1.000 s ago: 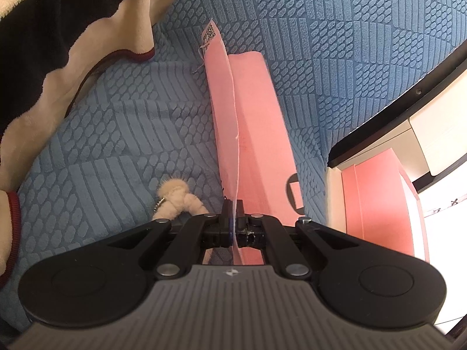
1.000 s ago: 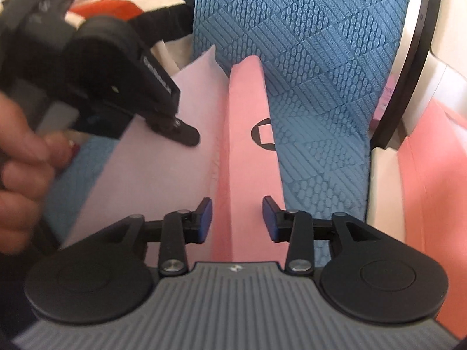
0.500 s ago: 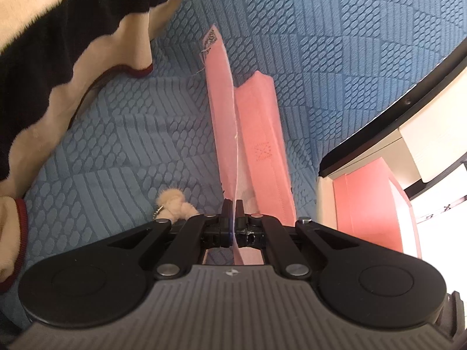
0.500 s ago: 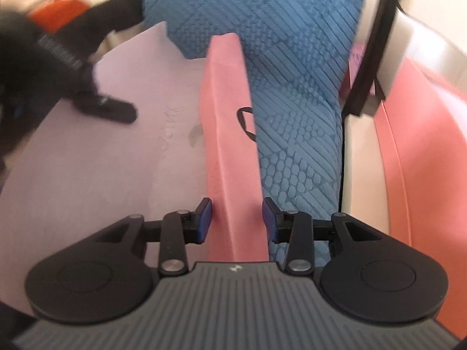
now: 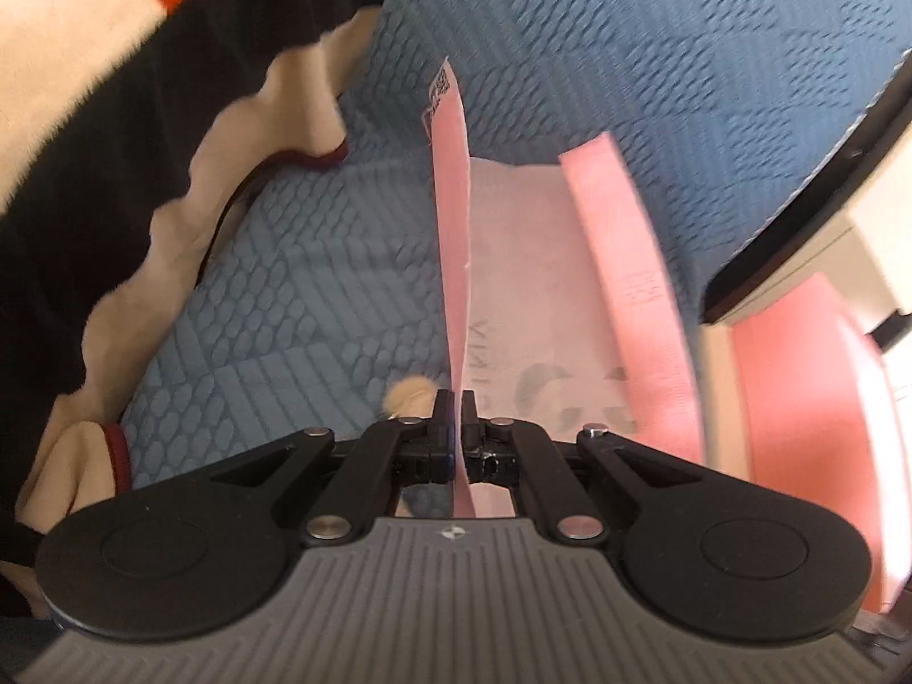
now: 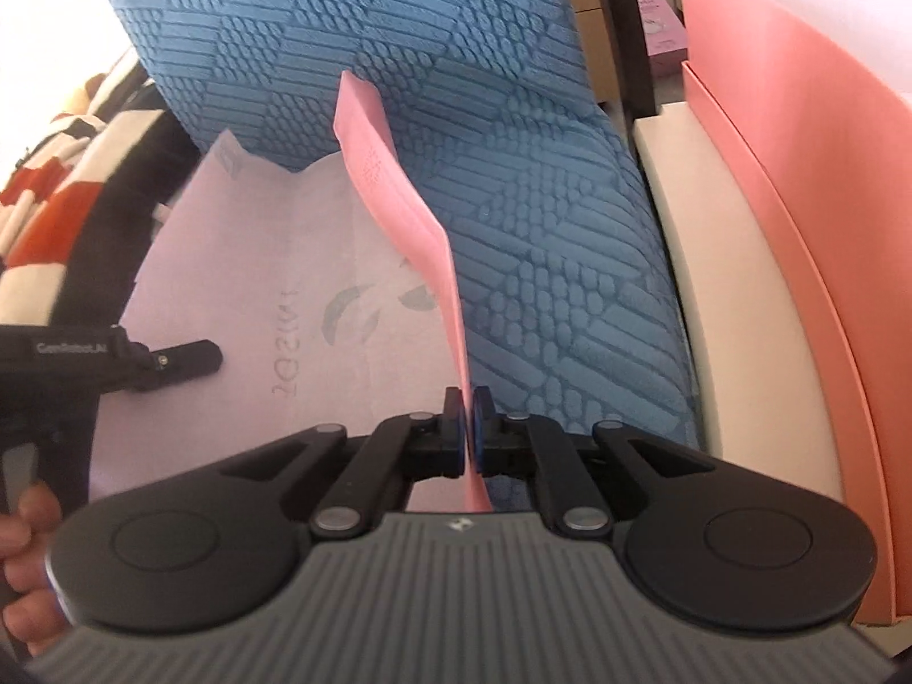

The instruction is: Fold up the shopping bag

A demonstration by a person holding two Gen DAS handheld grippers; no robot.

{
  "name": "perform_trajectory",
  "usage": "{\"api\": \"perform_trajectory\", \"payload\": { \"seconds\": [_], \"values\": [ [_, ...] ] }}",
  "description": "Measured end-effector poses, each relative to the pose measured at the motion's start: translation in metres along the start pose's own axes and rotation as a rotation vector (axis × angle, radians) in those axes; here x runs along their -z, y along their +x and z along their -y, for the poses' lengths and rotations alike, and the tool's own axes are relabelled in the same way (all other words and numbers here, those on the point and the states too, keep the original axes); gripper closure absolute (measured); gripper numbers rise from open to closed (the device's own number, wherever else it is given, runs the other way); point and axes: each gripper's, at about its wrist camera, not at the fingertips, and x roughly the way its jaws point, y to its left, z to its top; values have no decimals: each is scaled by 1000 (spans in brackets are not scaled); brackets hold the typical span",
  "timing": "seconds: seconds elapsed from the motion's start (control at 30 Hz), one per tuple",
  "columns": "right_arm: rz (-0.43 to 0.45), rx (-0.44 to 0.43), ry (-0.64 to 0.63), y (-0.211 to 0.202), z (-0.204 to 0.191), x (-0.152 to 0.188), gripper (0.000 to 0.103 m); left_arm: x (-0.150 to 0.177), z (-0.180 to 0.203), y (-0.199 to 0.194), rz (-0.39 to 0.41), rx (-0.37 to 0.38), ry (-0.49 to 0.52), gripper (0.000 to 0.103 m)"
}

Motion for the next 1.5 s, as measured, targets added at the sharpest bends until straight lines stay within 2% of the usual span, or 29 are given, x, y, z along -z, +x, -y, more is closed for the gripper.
{"api": "perform_trajectory", "payload": {
  "seconds": [0.1, 0.33, 0.47, 0.7, 0.87, 0.97, 1.1, 1.23, 1.43, 1.47, 1.5],
  "values": [
    [11, 17, -22, 0, -2, 1, 97, 0, -4, 9, -18, -29, -13, 102],
    [13, 30, -57, 2, -8, -1, 97, -2, -13, -12, 10, 84, -94, 100],
    [16, 30, -82, 2, -10, -1, 97, 1, -13, -31, 21, 164, -135, 92],
    [5, 27, -100, 5, -10, 1, 97, 4, 7, -66, 91, 243, -97, 90],
    [6, 29, -112, 5, -12, 3, 97, -2, 28, -79, 111, 337, -56, 90],
    [7, 32, -118, 5, -13, 3, 97, -2, 42, -71, 82, 401, -19, 90],
    [2, 23, -115, 6, -14, 2, 97, -2, 60, -43, 10, 442, 16, 90],
    [-6, 24, -121, 9, -16, 3, 97, -6, 70, -4, -80, 509, -16, 90],
    [-9, 27, -117, 10, -16, 4, 97, -5, 73, 45, -199, 507, -54, 90],
    [-12, 26, -112, 10, -16, 4, 97, -4, 72, 48, -210, 509, -56, 84],
    [-16, 24, -107, 10, -15, 4, 97, -3, 72, 51, -220, 505, -60, 74]
  ]
}}
